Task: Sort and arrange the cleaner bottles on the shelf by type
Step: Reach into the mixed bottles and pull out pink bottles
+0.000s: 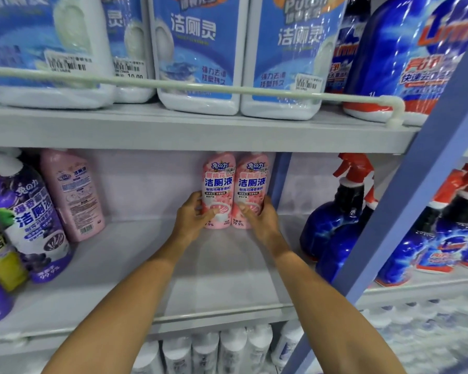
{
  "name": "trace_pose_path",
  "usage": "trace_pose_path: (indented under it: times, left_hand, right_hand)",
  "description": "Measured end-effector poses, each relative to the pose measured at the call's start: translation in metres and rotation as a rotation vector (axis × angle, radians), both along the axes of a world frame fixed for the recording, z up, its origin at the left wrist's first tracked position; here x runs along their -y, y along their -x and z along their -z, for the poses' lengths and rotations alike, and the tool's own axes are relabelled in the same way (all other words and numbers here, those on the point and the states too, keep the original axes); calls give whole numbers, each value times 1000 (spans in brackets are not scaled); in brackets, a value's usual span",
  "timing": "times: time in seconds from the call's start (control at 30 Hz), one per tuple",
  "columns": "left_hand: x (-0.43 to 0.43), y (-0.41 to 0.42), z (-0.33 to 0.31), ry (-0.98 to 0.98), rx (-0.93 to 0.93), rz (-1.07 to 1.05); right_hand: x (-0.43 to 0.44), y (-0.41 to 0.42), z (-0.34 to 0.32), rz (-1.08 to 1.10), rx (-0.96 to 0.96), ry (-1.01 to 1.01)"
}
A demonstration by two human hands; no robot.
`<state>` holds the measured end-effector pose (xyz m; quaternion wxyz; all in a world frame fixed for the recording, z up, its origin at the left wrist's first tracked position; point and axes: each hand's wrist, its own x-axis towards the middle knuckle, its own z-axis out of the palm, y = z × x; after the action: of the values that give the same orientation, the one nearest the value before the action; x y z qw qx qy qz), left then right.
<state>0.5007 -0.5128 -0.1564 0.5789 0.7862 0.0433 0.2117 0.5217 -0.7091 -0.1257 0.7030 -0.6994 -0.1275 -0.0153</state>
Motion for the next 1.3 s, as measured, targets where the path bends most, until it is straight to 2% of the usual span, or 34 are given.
trace_pose_path:
  times: [0.17, 0.3, 0.43, 0.67, 0.83, 1.17, 1.3]
  left_hand:
    - [4, 2, 0, 22, -17, 1]
    - [9, 6, -12, 124, -74, 35]
    - [11, 26, -23, 232, -74, 68]
    - [-3, 84, -35, 417, -176, -129]
    - [-21, 140, -38, 456, -156, -242]
    - [-107, 290, -58, 431, -8, -258]
    - [-169, 372, -55, 469, 7, -359]
  right_hand:
    - [3, 0, 3, -12, 34, 59]
    - [4, 9, -6, 47, 71, 88]
    - [10, 17, -9, 75, -53, 21]
    - [26, 28, 4, 134, -265, -83]
    - [23, 76, 6, 43, -178, -36]
    - [-90, 195, -5, -174, -117, 2]
    - [-156, 257, -4, -251, -127, -7]
